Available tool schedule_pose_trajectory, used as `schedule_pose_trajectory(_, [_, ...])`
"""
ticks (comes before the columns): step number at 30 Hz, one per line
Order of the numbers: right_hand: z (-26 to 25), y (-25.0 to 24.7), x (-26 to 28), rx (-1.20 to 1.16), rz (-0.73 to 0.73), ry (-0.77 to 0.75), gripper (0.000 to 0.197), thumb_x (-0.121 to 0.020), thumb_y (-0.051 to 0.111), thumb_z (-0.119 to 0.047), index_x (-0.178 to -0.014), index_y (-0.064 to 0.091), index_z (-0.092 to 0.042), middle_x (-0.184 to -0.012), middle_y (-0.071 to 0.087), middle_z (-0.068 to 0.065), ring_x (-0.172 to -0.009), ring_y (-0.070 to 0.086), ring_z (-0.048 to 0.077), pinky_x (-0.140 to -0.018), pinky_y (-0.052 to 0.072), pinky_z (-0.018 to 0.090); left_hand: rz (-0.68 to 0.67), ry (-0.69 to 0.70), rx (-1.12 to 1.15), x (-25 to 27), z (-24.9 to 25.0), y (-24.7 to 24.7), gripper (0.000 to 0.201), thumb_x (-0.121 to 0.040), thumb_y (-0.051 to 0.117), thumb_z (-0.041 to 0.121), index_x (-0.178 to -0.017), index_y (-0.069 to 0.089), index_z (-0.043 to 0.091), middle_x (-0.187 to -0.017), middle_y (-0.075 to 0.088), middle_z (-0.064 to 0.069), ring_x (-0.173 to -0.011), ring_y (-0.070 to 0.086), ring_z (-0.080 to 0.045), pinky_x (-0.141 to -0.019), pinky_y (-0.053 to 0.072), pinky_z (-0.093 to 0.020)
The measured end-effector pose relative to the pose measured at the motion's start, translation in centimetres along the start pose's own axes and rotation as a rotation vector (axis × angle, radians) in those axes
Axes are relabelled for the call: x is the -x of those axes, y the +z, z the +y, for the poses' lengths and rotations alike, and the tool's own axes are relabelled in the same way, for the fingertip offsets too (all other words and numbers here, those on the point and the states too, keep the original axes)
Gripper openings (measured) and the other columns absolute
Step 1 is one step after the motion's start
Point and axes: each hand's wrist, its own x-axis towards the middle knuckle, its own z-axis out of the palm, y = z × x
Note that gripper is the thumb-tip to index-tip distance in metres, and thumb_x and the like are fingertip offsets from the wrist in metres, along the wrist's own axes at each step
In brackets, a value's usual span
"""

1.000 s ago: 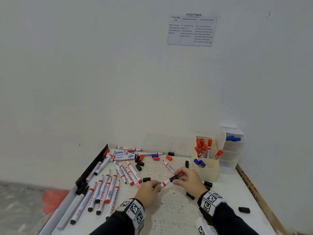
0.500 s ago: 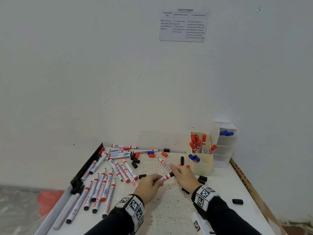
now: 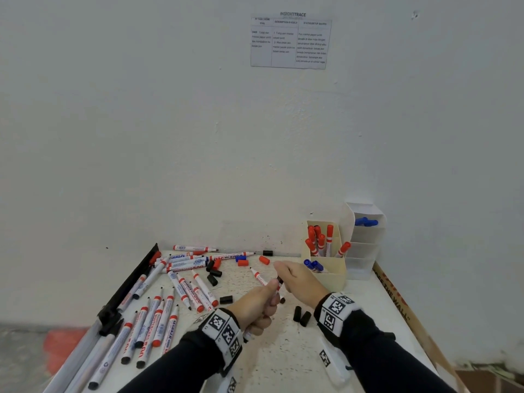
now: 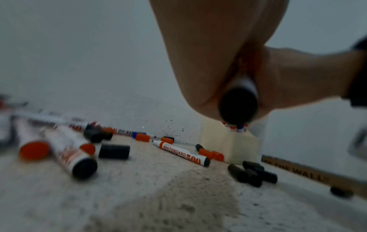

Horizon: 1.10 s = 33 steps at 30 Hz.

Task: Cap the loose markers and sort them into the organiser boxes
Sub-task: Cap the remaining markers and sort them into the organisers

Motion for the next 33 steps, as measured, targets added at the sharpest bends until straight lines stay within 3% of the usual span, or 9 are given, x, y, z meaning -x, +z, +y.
schedule_pose_trajectory(4, [0.2, -2.5, -1.0, 0.117, 0.009, -0.048, 0.032, -0.093, 0.048, -0.037, -0.065, 0.049, -0.022, -0.058, 0.044, -0.007, -0.051, 0.040, 0.004, -0.051, 0.033, 0.014, 0.105, 0.130, -0.234, -1.6, 1.1, 0.7, 0.050, -0.098, 0.020, 0.048, -0.092, 0.060, 0.019, -0.082, 0.059, 0.006, -0.070, 0.056, -0.005, -0.064, 0.044, -0.017])
schedule_pose_trajectory(6, [-0.3, -4.4, -1.6, 0.081, 0.079, -0.041, 0.026, -0.093, 0.049, -0.035, -0.077, 0.056, -0.017, -0.060, 0.051, -0.004, -0.049, 0.047, 0.005, -0.050, 0.038, 0.016, 0.197, 0.135, -0.336, -2.8, 1.2, 0.7, 0.053, -0.100, 0.012, 0.044, -0.116, 0.057, 0.022, -0.108, 0.054, 0.010, -0.097, 0.051, -0.004, -0.087, 0.038, -0.020])
schedule_pose_trajectory(8, [-1.2, -6.6, -2.2, -0.068, 0.188, -0.024, 0.022, -0.095, 0.047, -0.032, -0.084, 0.056, -0.015, -0.059, 0.055, -0.001, -0.045, 0.050, 0.007, -0.048, 0.043, 0.020, 0.243, 0.102, -0.431, -3.7, 1.0, 0.5, 0.045, -0.102, 0.015, 0.038, -0.109, 0.056, 0.022, -0.104, 0.049, 0.009, -0.095, 0.045, -0.004, -0.095, 0.032, -0.026])
schedule_pose_trajectory(12, [-2.7, -11.4, -3.9, -0.037, 0.534, -0.085, 0.010, -0.095, 0.047, -0.022, -0.095, 0.055, -0.017, -0.081, 0.062, 0.003, -0.065, 0.060, 0.011, -0.057, 0.051, 0.014, 0.374, -0.074, -0.609, -5.6, -0.6, -0.2, 0.043, -0.102, 0.021, 0.020, -0.140, 0.033, 0.004, -0.149, 0.028, -0.014, -0.135, 0.026, -0.033, -0.115, 0.021, -0.040])
schedule_pose_trajectory(18, [-0.8, -14.6, -7.0, 0.302, 0.702, -0.111, 0.022, -0.096, 0.045, -0.014, -0.108, 0.056, 0.000, -0.101, 0.055, 0.011, -0.082, 0.051, 0.017, -0.069, 0.032, 0.008, 0.207, -0.098, -1.168, -7.3, -1.5, -1.7, 0.048, -0.101, 0.024, 0.034, -0.148, 0.015, 0.030, -0.158, -0.010, -0.008, -0.146, -0.006, -0.025, -0.118, 0.007, -0.048])
schedule_pose_trajectory(22, [1.7, -13.9, -8.8, 0.367, 0.570, 0.051, 0.026, -0.097, 0.043, -0.018, -0.113, 0.055, -0.002, -0.109, 0.057, 0.016, -0.101, 0.054, 0.025, -0.083, 0.037, 0.024, 0.112, -0.088, -1.240, -7.9, -1.4, -2.1, 0.046, -0.098, 0.032, 0.032, -0.143, 0.032, 0.024, -0.155, 0.016, -0.006, -0.144, 0.013, -0.025, -0.114, 0.014, -0.050])
schedule_pose_trajectory(26, [2.8, -12.3, -9.5, 0.311, 0.536, 0.148, 0.015, -0.096, 0.046, -0.020, -0.109, 0.046, -0.014, -0.098, 0.063, 0.014, -0.084, 0.061, 0.025, -0.075, 0.049, 0.033, 0.188, -0.056, -1.182, -7.8, -1.1, -2.0, 0.038, -0.093, 0.044, 0.035, -0.128, 0.047, 0.022, -0.134, 0.038, -0.004, -0.119, 0.046, -0.025, -0.102, 0.040, -0.039])
schedule_pose_trajectory(30, [3.3, -11.2, -10.0, 0.542, 0.467, 0.166, 0.013, -0.097, 0.044, -0.022, -0.104, 0.050, -0.013, -0.080, 0.058, 0.003, -0.065, 0.051, 0.013, -0.062, 0.038, 0.020, 0.213, -0.037, -1.245, -7.8, -1.6, -1.8, 0.039, -0.093, 0.039, 0.035, -0.132, 0.041, 0.034, -0.139, 0.035, -0.007, -0.122, 0.043, -0.025, -0.103, 0.038, -0.039])
schedule_pose_trajectory(33, [4.2, -10.6, -10.5, 0.690, 0.264, 0.278, 0.024, -0.098, 0.039, -0.022, -0.112, 0.055, -0.011, -0.101, 0.062, 0.008, -0.091, 0.058, 0.022, -0.084, 0.044, 0.028, 0.240, -0.062, -1.271, -7.8, -1.9, -1.5, 0.037, -0.095, 0.039, 0.037, -0.130, 0.047, 0.030, -0.138, 0.038, -0.009, -0.122, 0.042, -0.025, -0.101, 0.038, -0.039])
